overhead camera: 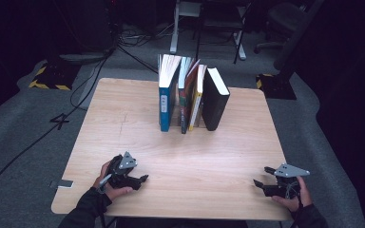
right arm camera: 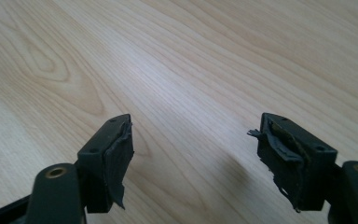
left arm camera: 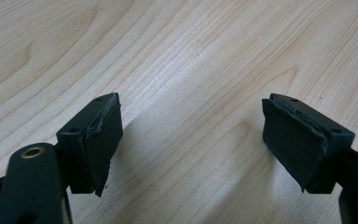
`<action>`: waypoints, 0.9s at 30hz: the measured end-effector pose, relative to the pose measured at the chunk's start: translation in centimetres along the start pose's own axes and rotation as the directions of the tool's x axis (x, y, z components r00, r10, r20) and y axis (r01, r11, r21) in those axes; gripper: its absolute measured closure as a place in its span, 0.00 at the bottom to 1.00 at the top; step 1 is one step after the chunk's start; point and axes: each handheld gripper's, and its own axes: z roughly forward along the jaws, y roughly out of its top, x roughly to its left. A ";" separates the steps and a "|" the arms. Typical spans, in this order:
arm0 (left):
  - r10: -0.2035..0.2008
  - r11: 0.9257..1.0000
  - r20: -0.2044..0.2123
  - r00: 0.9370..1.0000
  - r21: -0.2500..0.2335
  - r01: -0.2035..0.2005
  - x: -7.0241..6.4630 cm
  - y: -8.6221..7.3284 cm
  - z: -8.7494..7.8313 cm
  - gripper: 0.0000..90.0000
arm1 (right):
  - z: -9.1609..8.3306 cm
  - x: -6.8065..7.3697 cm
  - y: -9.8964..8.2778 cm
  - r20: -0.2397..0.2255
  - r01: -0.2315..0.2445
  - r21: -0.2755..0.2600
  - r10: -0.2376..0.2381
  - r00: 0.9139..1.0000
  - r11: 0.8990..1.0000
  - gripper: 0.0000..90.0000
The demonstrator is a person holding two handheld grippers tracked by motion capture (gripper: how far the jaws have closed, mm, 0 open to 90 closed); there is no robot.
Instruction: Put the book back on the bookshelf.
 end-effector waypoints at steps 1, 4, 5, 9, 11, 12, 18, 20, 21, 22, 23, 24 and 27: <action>0.000 1.000 0.000 1.000 0.000 0.000 0.0 0.0 0.0 0.23 | 0.0 -0.2 -0.3 -0.007 -0.019 -0.005 0.019 1.000 1.000 0.30; -0.001 1.000 0.000 1.000 0.000 0.001 0.0 0.0 0.0 0.23 | 0.1 -1.0 -1.1 -0.018 -0.084 -0.022 0.083 0.996 0.996 0.30; -0.001 1.000 0.000 1.000 0.000 0.001 0.0 0.0 0.0 0.23 | 0.2 -1.2 -1.3 -0.017 -0.102 -0.019 0.102 0.995 0.995 0.30; 0.003 1.000 0.000 1.000 0.001 -0.003 0.0 0.0 0.0 0.23 | 0.3 -1.6 -1.2 -0.008 -0.124 -0.018 0.124 0.992 0.992 0.29; 0.003 1.000 -0.001 1.000 0.001 -0.003 0.0 0.0 0.0 0.23 | 0.3 -1.6 -1.2 -0.007 -0.123 -0.018 0.123 0.992 0.992 0.29; 0.002 1.000 -0.001 1.000 0.000 -0.002 0.0 0.0 0.0 0.23 | 0.3 -1.5 -1.2 0.002 -0.113 -0.015 0.113 0.994 0.993 0.29; 0.003 1.000 -0.002 1.000 -0.001 -0.003 0.0 -0.1 -0.1 0.23 | 0.4 -1.3 -1.2 0.013 -0.102 -0.010 0.102 0.995 0.995 0.28; 0.002 1.000 -0.003 1.000 -0.001 -0.002 -0.1 -0.1 -0.1 0.23 | 0.4 -1.3 -1.2 0.012 -0.102 -0.011 0.102 0.995 0.995 0.28; -0.001 1.000 -0.001 1.000 -0.001 0.001 0.0 -0.1 -0.1 0.23 | 0.4 -1.3 -1.2 0.013 -0.102 -0.011 0.102 0.995 0.995 0.28; -0.001 1.000 -0.001 1.000 -0.001 0.001 0.0 -0.1 -0.1 0.23 | 0.4 -1.3 -1.2 0.013 -0.102 -0.011 0.102 0.995 0.995 0.28; 0.001 1.000 0.000 1.000 0.000 -0.001 0.0 -0.1 -0.1 0.23 | 0.4 -1.3 -1.2 0.013 -0.103 -0.010 0.103 0.995 0.995 0.28; 0.003 1.000 0.001 1.000 0.000 -0.003 0.0 -0.1 -0.1 0.23 | 0.4 -1.3 -1.2 0.013 -0.103 -0.010 0.103 0.995 0.995 0.28; 0.003 1.000 0.001 1.000 0.001 -0.003 0.0 -0.1 -0.1 0.22 | 0.4 -1.3 -1.2 0.014 -0.103 -0.010 0.103 0.995 0.995 0.28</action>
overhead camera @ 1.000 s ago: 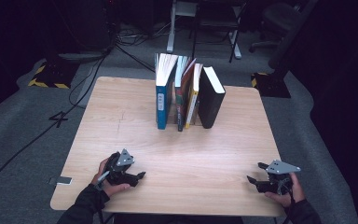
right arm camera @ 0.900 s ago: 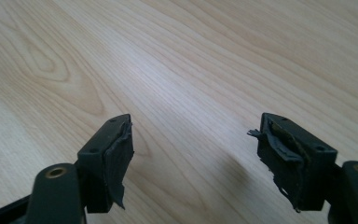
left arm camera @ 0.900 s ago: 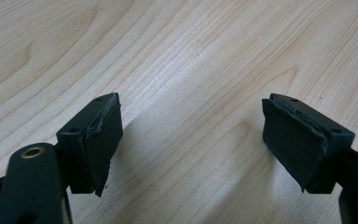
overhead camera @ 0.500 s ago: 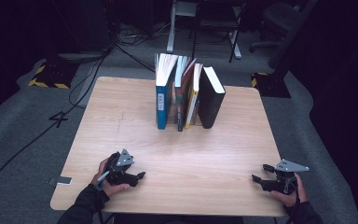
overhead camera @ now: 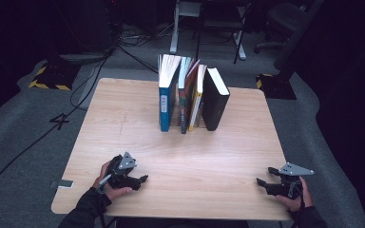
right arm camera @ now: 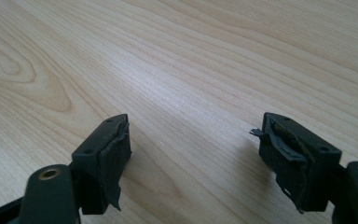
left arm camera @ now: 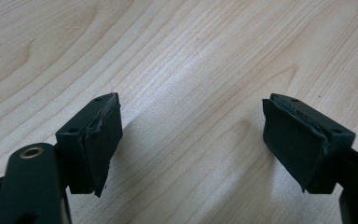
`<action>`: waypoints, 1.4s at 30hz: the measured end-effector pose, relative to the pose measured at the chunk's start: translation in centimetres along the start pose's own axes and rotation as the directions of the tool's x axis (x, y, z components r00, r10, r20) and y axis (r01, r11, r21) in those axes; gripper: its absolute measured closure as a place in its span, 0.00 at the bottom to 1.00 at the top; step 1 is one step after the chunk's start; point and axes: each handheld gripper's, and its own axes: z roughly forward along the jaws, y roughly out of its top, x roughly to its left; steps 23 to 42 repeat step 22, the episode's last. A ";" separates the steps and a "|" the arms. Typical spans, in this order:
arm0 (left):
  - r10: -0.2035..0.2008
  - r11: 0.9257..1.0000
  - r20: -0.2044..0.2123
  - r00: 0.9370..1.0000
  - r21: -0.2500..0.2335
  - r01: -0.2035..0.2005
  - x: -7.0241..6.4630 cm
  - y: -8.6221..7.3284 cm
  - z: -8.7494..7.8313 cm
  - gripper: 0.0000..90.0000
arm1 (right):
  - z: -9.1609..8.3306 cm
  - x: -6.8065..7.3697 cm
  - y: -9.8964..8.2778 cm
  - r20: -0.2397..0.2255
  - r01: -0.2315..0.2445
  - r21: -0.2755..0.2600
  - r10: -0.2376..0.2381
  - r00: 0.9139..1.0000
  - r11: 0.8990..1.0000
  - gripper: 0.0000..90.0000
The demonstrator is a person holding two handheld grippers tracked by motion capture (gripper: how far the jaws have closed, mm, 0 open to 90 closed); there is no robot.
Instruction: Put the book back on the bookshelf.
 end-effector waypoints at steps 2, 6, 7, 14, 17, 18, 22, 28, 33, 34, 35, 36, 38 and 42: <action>0.000 1.000 0.000 1.000 0.000 0.000 0.0 0.0 0.0 0.22 | 0.0 0.0 0.0 0.000 0.000 0.000 0.000 1.000 1.000 0.28; 0.002 1.000 0.002 1.000 -0.001 -0.002 0.0 0.0 0.0 0.22 | 0.0 0.0 0.0 0.000 -0.001 0.000 0.001 1.000 1.000 0.28; 0.002 1.000 0.003 1.000 0.001 -0.002 0.1 0.0 0.0 0.22 | 0.0 0.0 0.0 0.000 0.000 0.001 0.000 1.000 1.000 0.28; 0.003 1.000 0.009 1.000 0.001 -0.003 0.1 0.0 0.0 0.22 | 0.0 0.0 0.0 0.001 -0.003 0.001 0.003 1.000 1.000 0.27; 0.002 1.000 0.009 1.000 0.001 -0.002 0.1 0.0 0.0 0.22 | 0.0 0.0 0.0 0.001 -0.003 0.000 0.003 1.000 1.000 0.27; 0.002 1.000 0.010 1.000 0.001 -0.002 0.1 0.0 0.1 0.22 | 0.0 0.0 0.0 0.001 -0.003 0.000 0.003 1.000 1.000 0.27; 0.003 1.000 0.012 1.000 0.001 -0.003 0.2 0.1 0.1 0.22 | 0.0 0.0 0.0 0.001 -0.003 0.000 0.003 1.000 1.000 0.27; 0.003 1.000 0.012 1.000 0.001 -0.003 0.2 0.1 0.1 0.22 | 0.0 0.0 0.0 0.001 -0.003 0.000 0.003 1.000 1.000 0.27; 0.003 1.000 0.012 1.000 0.001 -0.003 0.2 0.1 0.1 0.22 | 0.0 0.0 0.0 0.001 -0.003 0.000 0.003 1.000 1.000 0.27; 0.003 1.000 0.012 1.000 0.001 -0.003 0.2 0.1 0.1 0.22 | 0.0 0.0 0.0 0.001 -0.003 0.000 0.003 1.000 1.000 0.27; 0.003 1.000 0.012 1.000 0.001 -0.003 0.2 0.1 0.1 0.22 | 0.0 0.0 0.0 0.001 -0.003 0.000 0.003 1.000 1.000 0.27; 0.003 1.000 0.012 1.000 0.001 -0.003 0.2 0.1 0.1 0.22 | 0.0 0.0 0.0 0.001 -0.003 0.000 0.003 1.000 1.000 0.27; 0.003 1.000 0.012 1.000 0.001 -0.003 0.2 0.1 0.1 0.22 | 0.0 0.0 0.0 0.001 -0.003 0.000 0.003 1.000 1.000 0.27; 0.003 1.000 0.012 1.000 0.001 -0.003 0.2 0.1 0.1 0.22 | 0.0 0.0 0.0 0.001 -0.003 0.000 0.003 1.000 1.000 0.27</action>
